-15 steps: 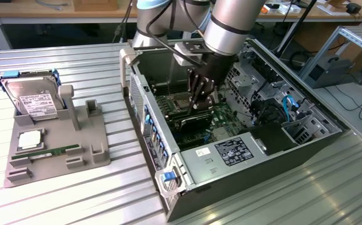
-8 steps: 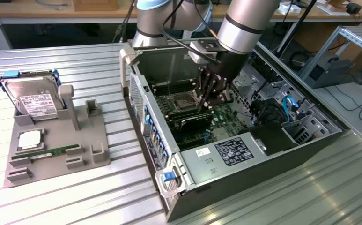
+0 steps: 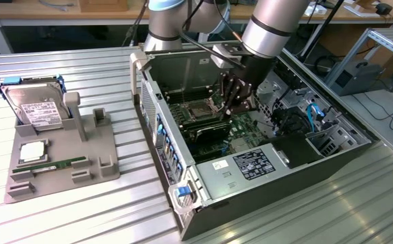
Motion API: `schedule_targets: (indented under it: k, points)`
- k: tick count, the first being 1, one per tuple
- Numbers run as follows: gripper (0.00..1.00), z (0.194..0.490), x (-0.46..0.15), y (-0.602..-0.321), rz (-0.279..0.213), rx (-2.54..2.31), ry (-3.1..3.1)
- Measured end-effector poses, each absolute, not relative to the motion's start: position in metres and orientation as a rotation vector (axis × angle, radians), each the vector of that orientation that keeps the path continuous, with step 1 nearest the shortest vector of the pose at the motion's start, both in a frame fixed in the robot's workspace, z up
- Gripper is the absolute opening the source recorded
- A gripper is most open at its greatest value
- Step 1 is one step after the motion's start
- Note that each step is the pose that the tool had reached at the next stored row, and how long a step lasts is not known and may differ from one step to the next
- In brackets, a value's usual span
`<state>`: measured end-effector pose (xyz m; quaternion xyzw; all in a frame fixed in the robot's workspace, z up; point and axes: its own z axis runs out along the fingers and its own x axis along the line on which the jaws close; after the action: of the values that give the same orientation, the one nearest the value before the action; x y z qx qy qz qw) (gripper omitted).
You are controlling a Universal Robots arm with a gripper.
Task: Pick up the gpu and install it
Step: 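Press down on the gpu until it lock into place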
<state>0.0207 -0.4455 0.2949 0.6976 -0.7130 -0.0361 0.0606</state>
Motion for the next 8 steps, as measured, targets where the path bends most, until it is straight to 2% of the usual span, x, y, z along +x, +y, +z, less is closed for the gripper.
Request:
schedule_targets:
  k: [5, 8]
  points:
    - [0.11, 0.295, 0.067, -0.445, -0.112, 2.110, -2.156]
    - [0.11, 0.295, 0.072, -0.445, -0.112, 2.110, -2.156]
